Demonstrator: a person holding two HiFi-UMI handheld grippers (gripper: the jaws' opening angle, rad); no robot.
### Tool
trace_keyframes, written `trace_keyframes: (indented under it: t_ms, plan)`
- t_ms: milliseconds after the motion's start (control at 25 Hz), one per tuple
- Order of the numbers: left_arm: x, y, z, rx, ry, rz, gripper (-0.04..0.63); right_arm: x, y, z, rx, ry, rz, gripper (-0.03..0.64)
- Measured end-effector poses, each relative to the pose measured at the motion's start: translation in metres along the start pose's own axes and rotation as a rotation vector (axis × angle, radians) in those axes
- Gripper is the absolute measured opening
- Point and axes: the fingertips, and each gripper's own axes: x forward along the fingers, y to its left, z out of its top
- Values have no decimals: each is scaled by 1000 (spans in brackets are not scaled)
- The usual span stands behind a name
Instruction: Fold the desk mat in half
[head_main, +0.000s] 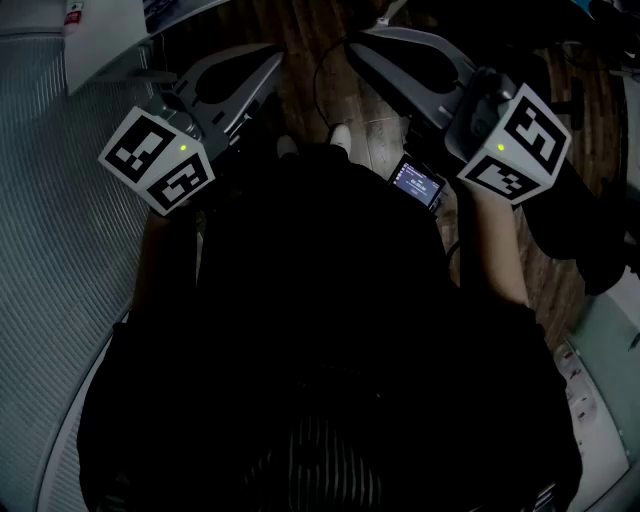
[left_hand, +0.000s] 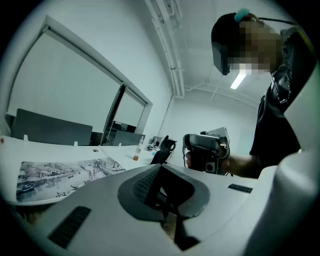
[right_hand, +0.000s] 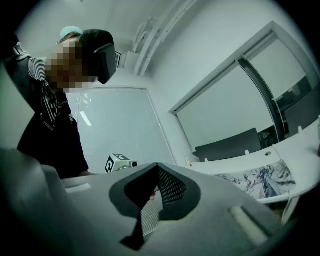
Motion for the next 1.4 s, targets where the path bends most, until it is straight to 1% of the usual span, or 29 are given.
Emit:
trace_keyframes:
  t_ms: [120, 320, 400, 520, 640, 800, 960, 1160, 1240, 1400]
  plan:
    - [-1, 3, 3, 4, -13, 14, 8, 3, -1, -3, -1, 11, 16, 2]
    - [-9, 14, 16, 0, -52, 116, 8, 5, -4, -10, -48, 71, 21, 2]
    - [-8, 12, 21, -7, -78, 128, 8, 1, -7, -11, -55, 83, 29, 3]
    - [-5, 9, 26, -1, -102, 127, 8, -3, -16, -10, -51, 64, 47, 2]
    - [1, 7, 23, -7, -117, 121, 8, -5, -25, -11, -57, 53, 56, 3]
    - [3, 2, 25, 15, -110, 135, 8, -3, -24, -7, -85, 51, 84, 3]
    - [22, 4, 28, 26, -96, 148, 8, -9, -34, -6, -93, 51, 118, 3]
    - [29, -7, 29, 32, -80, 120, 8, -10, -35, -7, -89, 52, 152, 3]
    - [31, -10, 26, 32, -66, 107, 8, -14, -39, -5, -92, 43, 150, 3]
    - [35, -11, 32, 28, -51, 90, 8, -21, -47, 2, -93, 15, 120, 3]
